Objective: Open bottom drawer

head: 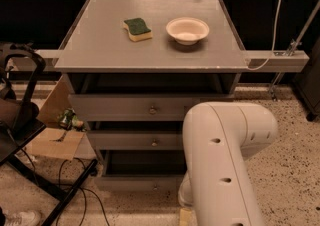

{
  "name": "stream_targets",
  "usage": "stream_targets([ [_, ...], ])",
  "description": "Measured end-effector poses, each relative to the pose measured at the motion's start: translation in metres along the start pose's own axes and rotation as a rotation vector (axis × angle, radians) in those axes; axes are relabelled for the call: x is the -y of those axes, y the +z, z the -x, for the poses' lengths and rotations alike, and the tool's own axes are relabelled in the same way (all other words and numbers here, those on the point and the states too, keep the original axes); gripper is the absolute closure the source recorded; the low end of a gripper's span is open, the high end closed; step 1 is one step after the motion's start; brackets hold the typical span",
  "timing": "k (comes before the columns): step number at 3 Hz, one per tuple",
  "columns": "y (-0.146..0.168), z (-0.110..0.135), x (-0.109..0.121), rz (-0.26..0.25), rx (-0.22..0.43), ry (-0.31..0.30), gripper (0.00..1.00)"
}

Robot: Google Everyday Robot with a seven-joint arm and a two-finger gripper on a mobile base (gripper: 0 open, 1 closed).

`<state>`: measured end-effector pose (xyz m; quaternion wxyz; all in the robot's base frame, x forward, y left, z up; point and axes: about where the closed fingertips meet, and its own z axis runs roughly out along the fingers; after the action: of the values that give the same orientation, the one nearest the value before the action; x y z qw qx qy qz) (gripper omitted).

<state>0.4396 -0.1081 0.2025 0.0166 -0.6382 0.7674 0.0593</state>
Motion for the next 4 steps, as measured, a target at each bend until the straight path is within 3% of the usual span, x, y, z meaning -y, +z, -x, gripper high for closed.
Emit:
stream_targets([
  [1,-0.012,0.000,0.026,-0.052,0.017,-0.010,0.00],
  [4,0.022,0.058,0.072,-0.117,0.145,-0.093,0.00],
])
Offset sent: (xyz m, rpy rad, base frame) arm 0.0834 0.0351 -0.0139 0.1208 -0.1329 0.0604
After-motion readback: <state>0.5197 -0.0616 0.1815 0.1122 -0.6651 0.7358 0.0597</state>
